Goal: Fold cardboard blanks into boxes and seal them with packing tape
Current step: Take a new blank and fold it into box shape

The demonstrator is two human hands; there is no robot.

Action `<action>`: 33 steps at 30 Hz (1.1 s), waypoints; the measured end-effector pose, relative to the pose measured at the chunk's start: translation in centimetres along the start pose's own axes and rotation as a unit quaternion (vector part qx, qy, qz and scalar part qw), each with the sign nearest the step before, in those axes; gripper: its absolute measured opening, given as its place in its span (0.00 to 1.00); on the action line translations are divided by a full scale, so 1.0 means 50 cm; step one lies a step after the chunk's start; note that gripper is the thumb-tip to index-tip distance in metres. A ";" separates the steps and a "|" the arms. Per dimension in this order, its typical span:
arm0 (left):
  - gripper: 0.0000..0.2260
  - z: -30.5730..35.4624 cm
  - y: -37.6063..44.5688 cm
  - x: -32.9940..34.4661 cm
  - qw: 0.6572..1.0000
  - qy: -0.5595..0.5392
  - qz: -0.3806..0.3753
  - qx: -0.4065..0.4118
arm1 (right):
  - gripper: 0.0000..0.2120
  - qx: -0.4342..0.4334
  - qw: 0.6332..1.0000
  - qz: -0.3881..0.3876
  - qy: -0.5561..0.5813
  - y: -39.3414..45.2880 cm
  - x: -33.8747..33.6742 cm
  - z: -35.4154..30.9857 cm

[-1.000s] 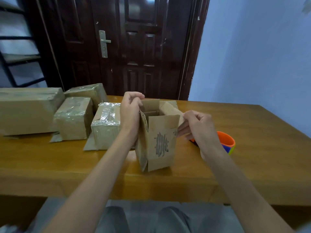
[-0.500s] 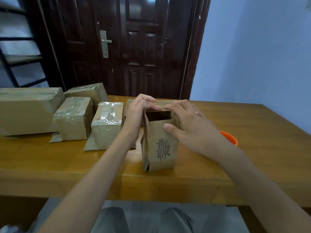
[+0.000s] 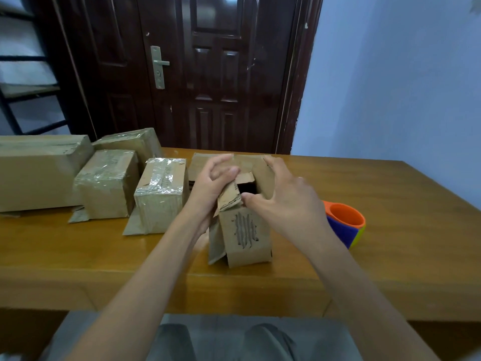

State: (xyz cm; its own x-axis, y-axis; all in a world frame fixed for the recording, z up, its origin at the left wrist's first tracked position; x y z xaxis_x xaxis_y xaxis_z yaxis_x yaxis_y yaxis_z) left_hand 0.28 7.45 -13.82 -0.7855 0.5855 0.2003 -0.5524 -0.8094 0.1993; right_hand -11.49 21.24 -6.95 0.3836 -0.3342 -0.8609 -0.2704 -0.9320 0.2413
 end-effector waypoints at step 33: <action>0.08 -0.018 -0.108 0.013 0.961 0.210 0.181 0.016 | 0.17 -0.181 0.983 0.004 -0.028 -0.022 0.112 0.057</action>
State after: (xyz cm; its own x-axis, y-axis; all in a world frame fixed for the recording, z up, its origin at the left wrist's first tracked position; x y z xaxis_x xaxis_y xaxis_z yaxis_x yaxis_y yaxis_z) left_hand 2.51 12.18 -15.61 -0.9714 0.1900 -0.1422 -0.2181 -0.9509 0.2195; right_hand -11.58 20.79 -13.31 0.3300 -0.3437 -0.8792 0.0629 -0.9213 0.3838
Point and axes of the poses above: each hand's wrist, its own y-axis towards the middle knuckle, its own x-axis out of the palm, z = x × y, the point moved 8 cm from there along y, towards the middle knuckle, and after that the axes turned 8 degrees about -z, right-handed, at the moved point
